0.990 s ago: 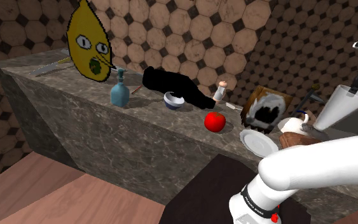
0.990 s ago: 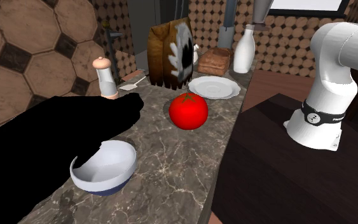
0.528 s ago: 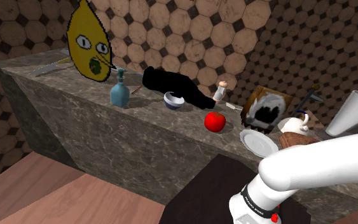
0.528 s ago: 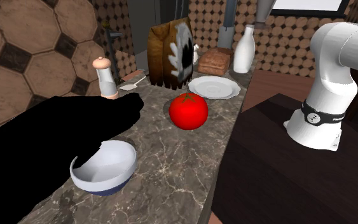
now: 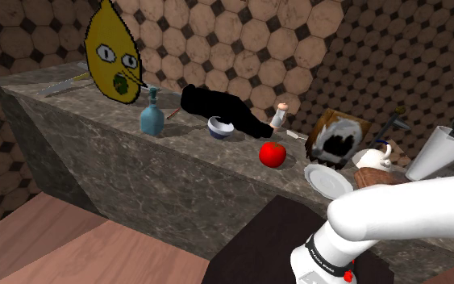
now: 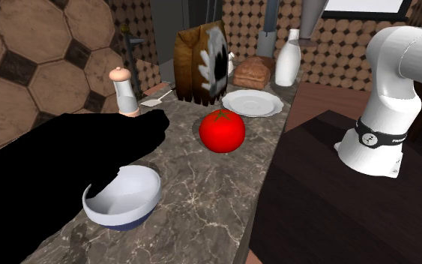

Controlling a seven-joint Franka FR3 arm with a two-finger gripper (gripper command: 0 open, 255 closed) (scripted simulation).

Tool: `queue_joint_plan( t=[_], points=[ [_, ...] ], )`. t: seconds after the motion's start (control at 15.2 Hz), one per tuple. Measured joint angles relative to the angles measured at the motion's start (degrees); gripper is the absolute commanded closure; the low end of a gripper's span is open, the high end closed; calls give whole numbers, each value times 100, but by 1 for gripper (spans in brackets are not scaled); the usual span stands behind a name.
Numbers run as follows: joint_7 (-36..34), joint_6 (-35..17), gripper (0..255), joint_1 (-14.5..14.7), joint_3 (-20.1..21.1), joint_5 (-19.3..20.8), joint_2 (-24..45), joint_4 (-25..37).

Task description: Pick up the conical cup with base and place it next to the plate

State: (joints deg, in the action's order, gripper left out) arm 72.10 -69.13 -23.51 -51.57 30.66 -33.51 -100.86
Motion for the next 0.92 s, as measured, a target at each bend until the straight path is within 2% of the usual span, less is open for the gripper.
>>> queue_joint_plan(
  t=[0.92],
  points=[
    [-337,-906,255,-206,-136,265,-448,-1310]
  ],
)
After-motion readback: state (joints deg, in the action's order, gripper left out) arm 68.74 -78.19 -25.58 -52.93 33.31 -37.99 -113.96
